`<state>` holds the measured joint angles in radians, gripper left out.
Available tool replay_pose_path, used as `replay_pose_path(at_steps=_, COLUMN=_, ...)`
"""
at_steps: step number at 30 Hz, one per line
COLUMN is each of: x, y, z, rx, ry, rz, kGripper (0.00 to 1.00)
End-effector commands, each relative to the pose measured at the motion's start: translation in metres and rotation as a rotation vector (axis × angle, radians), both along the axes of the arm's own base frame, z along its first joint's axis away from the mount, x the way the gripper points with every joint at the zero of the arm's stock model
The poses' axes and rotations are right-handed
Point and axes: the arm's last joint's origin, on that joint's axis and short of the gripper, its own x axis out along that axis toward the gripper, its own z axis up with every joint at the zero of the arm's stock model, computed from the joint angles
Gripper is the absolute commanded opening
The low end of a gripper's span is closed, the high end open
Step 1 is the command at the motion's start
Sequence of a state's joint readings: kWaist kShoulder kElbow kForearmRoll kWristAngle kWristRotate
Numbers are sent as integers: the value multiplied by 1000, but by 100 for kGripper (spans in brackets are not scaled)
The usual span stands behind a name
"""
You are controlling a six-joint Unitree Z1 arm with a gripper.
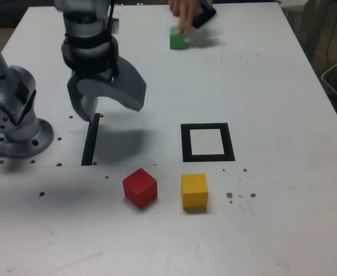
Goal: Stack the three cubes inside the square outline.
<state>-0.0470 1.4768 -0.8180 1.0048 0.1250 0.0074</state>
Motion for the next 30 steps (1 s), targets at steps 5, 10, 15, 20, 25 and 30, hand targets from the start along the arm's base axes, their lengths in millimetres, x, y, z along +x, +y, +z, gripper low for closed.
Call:
replay_pose_path(at_steps=5, x=-3, y=-1, z=0, rx=-32, ry=24, rz=6, kGripper=100)
replay_pose_path(at_steps=10, x=-5, y=-3, z=2, rx=-57, ry=33, rz=4, kGripper=100)
replay_pose_path(at_steps=15, x=-3, y=-7, z=7, rx=-80, ry=34, rz=-28, kGripper=100)
replay_pose_path(at_steps=20, x=-2, y=-14, z=16, rx=-79, ry=33, rz=-70, kGripper=99)
replay_pose_path(at_steps=25, x=0, y=-27, z=27, rx=-92, ry=15, rz=-118, kGripper=97)
replay_pose_path(at_steps=30, x=2, y=-47, z=35, rx=-106, ry=-6, rz=-181, kGripper=96)
